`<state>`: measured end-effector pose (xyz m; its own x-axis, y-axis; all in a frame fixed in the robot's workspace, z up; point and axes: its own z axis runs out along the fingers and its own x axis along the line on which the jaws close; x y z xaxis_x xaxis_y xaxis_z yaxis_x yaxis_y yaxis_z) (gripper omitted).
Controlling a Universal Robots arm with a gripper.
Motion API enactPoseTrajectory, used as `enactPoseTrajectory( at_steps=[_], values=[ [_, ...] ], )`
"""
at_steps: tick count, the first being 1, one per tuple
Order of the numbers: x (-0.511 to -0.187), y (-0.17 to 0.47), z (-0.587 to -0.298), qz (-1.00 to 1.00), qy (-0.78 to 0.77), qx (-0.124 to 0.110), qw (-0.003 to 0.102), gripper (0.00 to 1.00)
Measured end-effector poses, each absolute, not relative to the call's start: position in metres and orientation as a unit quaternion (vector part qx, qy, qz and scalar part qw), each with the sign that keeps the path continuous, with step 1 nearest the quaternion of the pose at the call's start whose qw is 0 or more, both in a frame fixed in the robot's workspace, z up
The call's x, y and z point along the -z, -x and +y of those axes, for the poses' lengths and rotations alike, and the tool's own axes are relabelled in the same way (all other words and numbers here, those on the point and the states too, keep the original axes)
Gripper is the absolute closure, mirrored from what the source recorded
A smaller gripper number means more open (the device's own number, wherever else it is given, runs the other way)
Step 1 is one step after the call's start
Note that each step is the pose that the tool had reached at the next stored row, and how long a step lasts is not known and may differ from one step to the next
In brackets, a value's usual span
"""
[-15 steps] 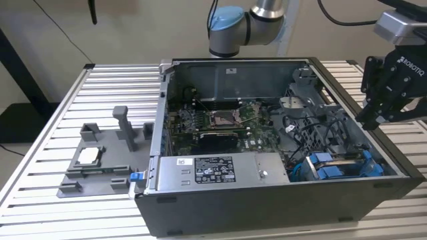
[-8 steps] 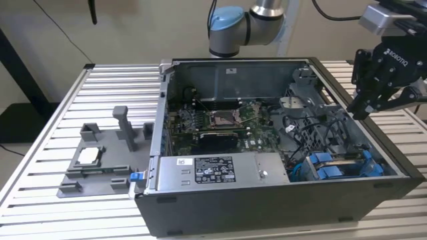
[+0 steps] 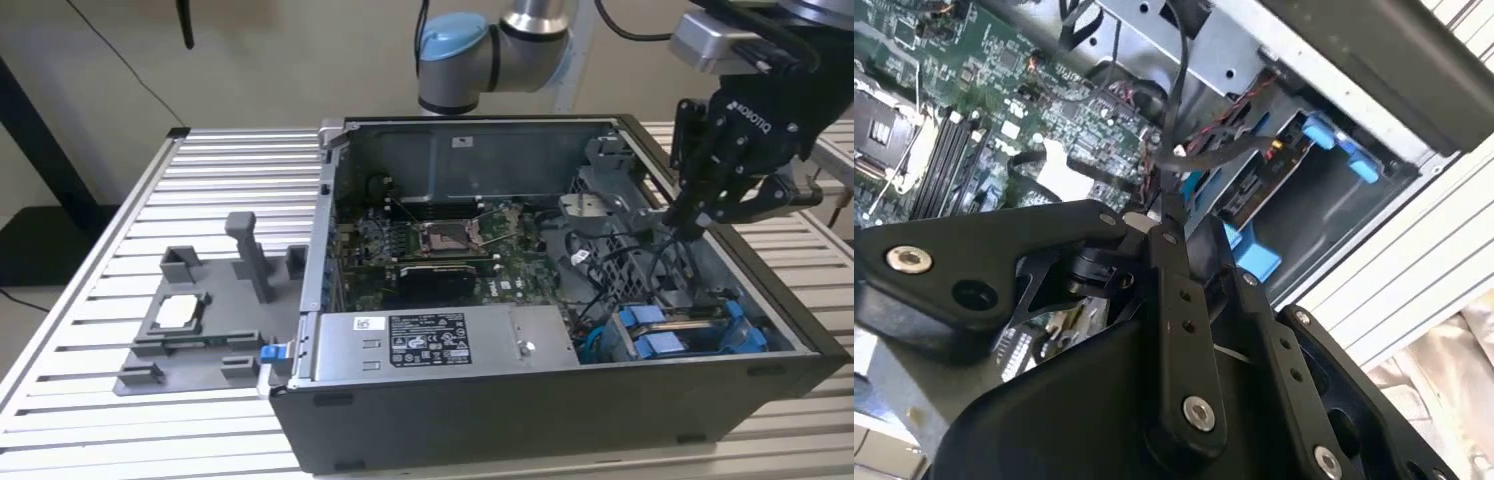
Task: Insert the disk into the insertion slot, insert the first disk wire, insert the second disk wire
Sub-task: 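Insert the second disk wire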
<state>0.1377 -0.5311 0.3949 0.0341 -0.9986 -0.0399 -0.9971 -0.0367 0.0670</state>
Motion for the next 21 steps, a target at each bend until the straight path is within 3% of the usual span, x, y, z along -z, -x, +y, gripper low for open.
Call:
enactPoseTrajectory(
  at_steps=[8,21],
  values=[
    [-0.395,-0.116,-0.529,-0.692,-0.721,0.028,0.0,0.73],
    [-0.39,-0.075,-0.529,-0.69,-0.722,-0.028,-0.053,0.73]
  ],
)
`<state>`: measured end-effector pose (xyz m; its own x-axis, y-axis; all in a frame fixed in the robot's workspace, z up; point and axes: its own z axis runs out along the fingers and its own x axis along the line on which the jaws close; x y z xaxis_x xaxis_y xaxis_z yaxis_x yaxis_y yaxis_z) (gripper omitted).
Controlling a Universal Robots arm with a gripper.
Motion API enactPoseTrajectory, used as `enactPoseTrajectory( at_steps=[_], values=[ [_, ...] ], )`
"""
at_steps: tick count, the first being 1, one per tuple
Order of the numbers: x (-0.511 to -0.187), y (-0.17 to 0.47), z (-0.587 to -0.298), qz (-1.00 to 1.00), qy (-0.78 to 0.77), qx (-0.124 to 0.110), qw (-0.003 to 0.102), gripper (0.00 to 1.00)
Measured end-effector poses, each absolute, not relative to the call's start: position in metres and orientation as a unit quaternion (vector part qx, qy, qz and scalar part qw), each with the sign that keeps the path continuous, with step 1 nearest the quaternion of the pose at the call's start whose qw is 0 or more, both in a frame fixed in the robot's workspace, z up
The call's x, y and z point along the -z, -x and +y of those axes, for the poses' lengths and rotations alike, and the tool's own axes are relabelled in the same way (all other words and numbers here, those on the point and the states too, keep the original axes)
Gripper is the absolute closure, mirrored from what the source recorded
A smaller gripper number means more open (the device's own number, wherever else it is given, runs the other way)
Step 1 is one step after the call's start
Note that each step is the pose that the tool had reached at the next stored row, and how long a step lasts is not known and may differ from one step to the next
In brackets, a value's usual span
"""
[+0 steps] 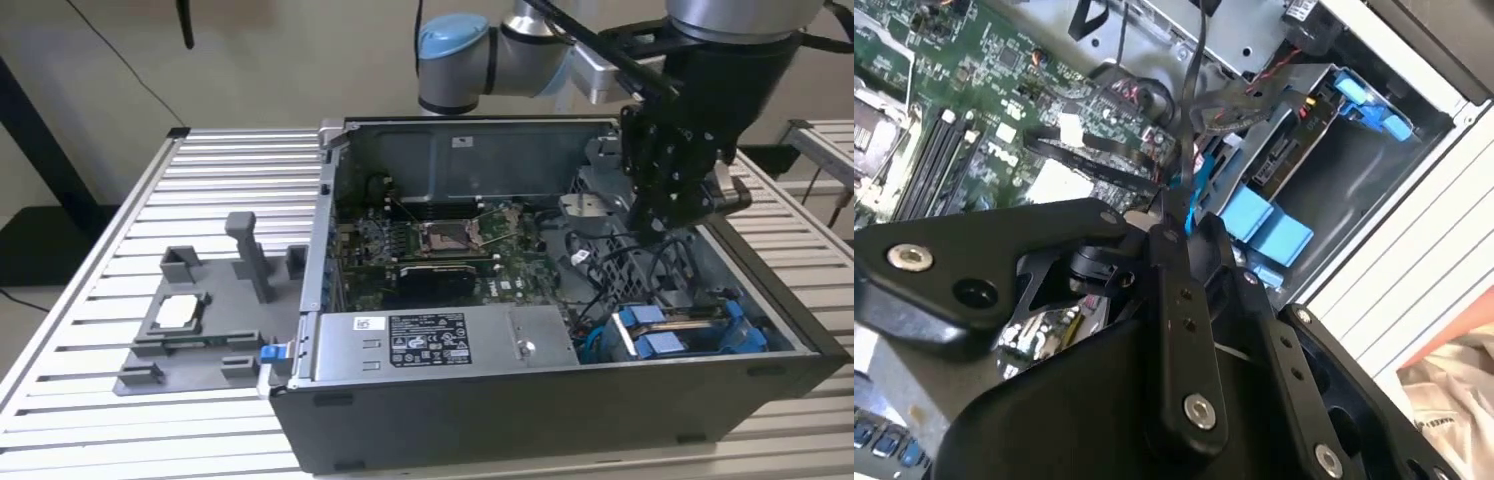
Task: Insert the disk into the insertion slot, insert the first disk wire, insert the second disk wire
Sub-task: 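Insert the second disk wire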
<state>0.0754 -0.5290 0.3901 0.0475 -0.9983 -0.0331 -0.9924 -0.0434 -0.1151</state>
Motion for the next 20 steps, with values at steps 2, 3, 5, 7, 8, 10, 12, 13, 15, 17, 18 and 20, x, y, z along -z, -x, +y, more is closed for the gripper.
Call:
enactPoseTrajectory(
  at_steps=[2,3,5,7,8,10,12,13,15,17,18,20],
  values=[
    [-0.388,-0.071,-0.529,0.689,0.722,0.034,0.059,0.73],
    [-0.388,-0.068,-0.529,0.688,0.722,0.037,0.061,0.73],
    [-0.386,-0.065,-0.529,0.687,0.723,0.04,0.065,0.73],
    [-0.385,-0.063,-0.528,0.685,0.724,0.042,0.067,0.73],
    [-0.385,-0.063,-0.528,0.684,0.725,0.043,0.068,0.73],
    [-0.384,-0.062,-0.527,0.681,0.727,0.049,0.073,0.73],
    [-0.384,-0.061,-0.526,0.678,0.729,0.053,0.077,0.73],
    [-0.384,-0.061,-0.526,0.678,0.729,0.053,0.077,0.73],
    [-0.383,-0.06,-0.526,0.678,0.729,0.054,0.076,0.73],
    [-0.383,-0.059,-0.525,0.678,0.729,0.055,0.075,0.73],
    [-0.383,-0.059,-0.525,0.678,0.729,0.055,0.074,0.73],
    [-0.383,-0.059,-0.525,0.678,0.729,0.056,0.073,0.73]
  ],
)
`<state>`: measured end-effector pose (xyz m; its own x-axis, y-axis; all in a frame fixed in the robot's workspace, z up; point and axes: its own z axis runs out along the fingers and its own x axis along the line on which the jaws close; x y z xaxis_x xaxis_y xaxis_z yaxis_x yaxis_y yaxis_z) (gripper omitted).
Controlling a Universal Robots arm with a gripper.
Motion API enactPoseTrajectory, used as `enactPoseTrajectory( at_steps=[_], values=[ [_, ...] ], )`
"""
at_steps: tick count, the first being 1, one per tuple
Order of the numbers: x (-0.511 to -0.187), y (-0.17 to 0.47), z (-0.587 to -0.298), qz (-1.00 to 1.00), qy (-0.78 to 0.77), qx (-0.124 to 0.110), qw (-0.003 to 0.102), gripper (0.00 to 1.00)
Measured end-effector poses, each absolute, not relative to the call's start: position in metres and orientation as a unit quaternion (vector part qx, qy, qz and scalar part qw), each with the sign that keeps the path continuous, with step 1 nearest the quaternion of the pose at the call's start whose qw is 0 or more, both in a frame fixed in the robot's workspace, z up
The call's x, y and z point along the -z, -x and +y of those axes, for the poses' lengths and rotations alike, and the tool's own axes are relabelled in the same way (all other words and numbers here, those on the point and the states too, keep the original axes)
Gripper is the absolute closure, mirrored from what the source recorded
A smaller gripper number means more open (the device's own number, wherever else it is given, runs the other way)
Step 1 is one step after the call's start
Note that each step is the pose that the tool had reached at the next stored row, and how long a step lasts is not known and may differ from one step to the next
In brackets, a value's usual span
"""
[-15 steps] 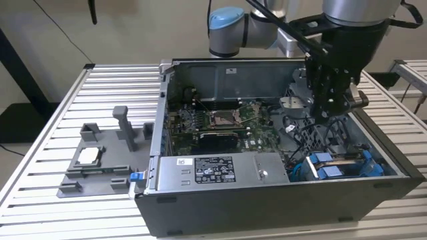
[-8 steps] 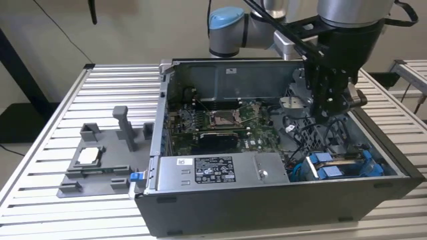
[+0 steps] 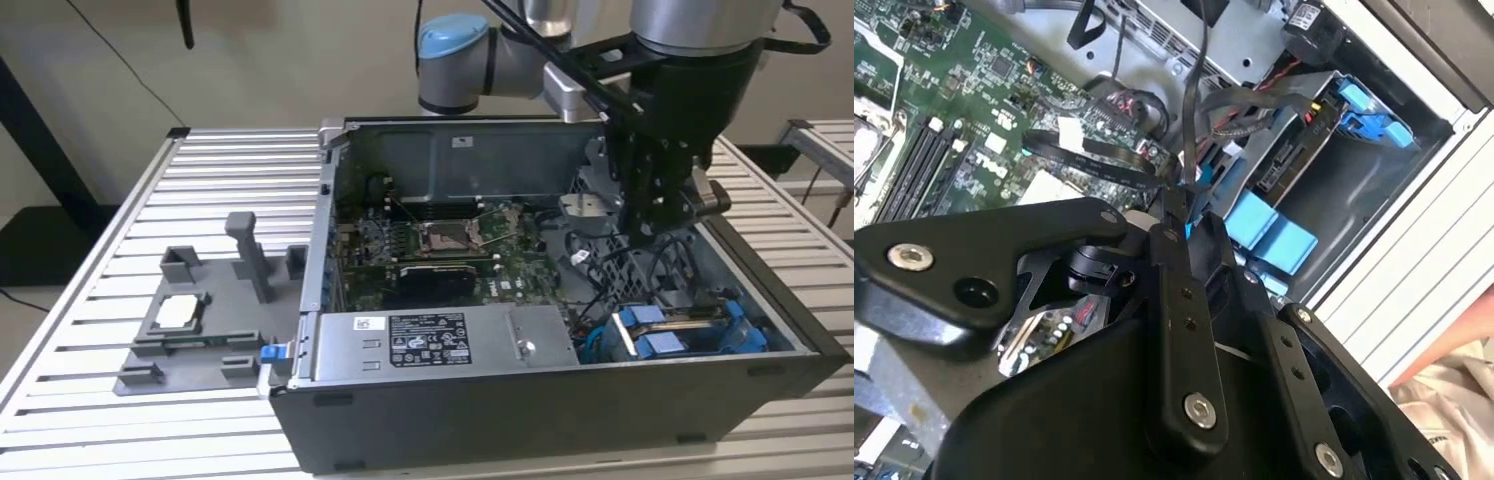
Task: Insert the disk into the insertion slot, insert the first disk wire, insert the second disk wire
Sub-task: 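Insert the second disk wire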
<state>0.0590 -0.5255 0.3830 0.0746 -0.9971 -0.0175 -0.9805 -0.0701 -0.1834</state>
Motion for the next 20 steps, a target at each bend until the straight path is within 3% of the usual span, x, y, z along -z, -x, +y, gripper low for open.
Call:
enactPoseTrajectory(
  at_steps=[5,6,12,18,20],
  values=[
    [-0.382,-0.059,-0.525,0.678,0.729,0.057,0.073,0.76],
    [-0.382,-0.059,-0.525,0.678,0.729,0.057,0.074,0.83],
    [-0.382,-0.059,-0.525,0.678,0.729,0.057,0.073,0.84],
    [-0.382,-0.059,-0.52,0.677,0.73,0.066,0.063,0.83],
    [-0.382,-0.059,-0.515,0.676,0.731,0.073,0.055,0.83]
  ],
)
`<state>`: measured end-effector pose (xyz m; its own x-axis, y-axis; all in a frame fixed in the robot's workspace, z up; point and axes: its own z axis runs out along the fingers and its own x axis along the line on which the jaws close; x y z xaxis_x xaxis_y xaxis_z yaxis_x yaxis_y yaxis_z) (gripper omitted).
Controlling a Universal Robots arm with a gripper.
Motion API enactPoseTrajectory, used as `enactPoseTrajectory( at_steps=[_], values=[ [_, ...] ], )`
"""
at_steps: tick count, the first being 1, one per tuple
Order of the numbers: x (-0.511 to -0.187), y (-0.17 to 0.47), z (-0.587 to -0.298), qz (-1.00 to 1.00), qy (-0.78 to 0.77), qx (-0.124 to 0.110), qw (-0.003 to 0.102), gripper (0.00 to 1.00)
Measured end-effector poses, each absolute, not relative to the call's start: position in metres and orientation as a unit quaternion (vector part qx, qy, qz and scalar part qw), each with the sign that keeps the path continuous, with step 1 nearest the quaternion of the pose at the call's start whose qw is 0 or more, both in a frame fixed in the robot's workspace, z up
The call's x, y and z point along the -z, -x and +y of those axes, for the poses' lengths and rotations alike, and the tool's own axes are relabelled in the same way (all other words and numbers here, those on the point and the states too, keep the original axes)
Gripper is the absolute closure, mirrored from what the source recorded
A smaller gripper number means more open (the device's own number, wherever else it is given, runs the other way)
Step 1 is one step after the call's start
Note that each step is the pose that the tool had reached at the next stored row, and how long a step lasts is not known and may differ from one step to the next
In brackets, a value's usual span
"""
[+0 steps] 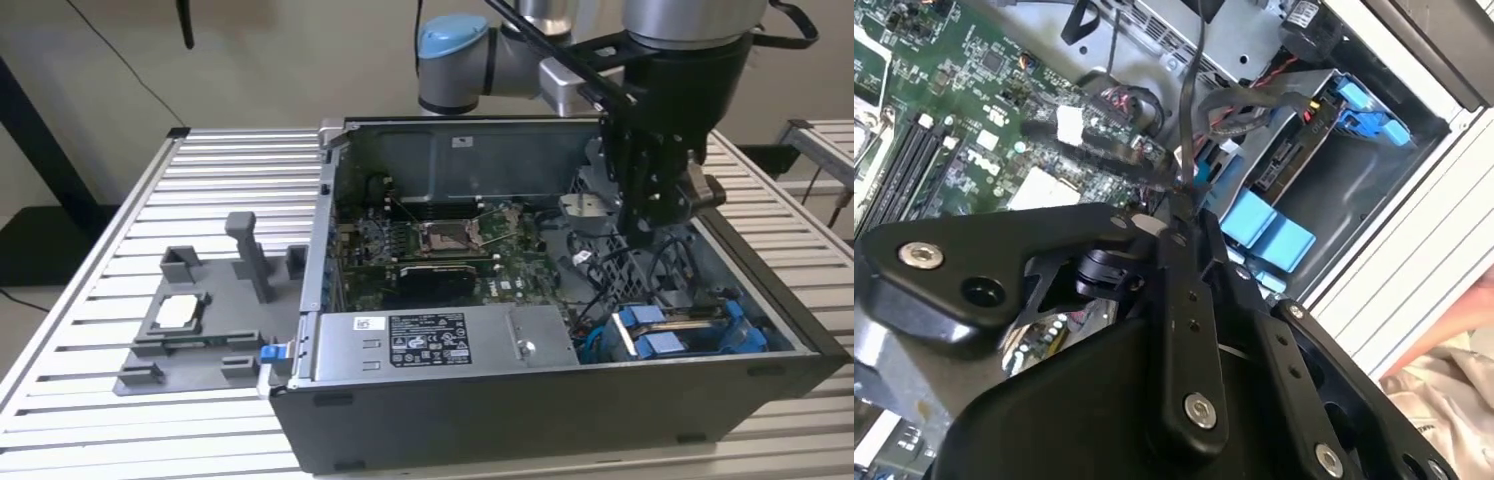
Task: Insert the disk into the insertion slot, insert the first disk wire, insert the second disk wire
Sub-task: 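Insert the second disk wire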
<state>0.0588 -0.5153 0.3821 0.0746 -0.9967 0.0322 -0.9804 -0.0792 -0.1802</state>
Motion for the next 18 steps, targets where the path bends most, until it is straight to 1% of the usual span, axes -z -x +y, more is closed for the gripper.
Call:
enactPoseTrajectory(
  at_steps=[1,6,7,9,10,18],
  values=[
    [-0.3819,-0.0589,-0.5136,0.676,0.731,0.078,0.05,0.76],
    [-0.3811,-0.0589,-0.5089,0.673,0.733,0.101,0.025,0.76],
    [-0.381,-0.0589,-0.5089,0.672,0.733,0.105,0.021,0.78],
    [-0.3807,-0.0589,-0.5089,0.672,0.733,0.106,0.019,0.78],
    [-0.3806,-0.0589,-0.5089,0.672,0.733,0.107,0.019,0.84],
    [-0.3786,-0.0592,-0.5131,0.672,0.733,0.106,0.019,0.84]
  ],
)
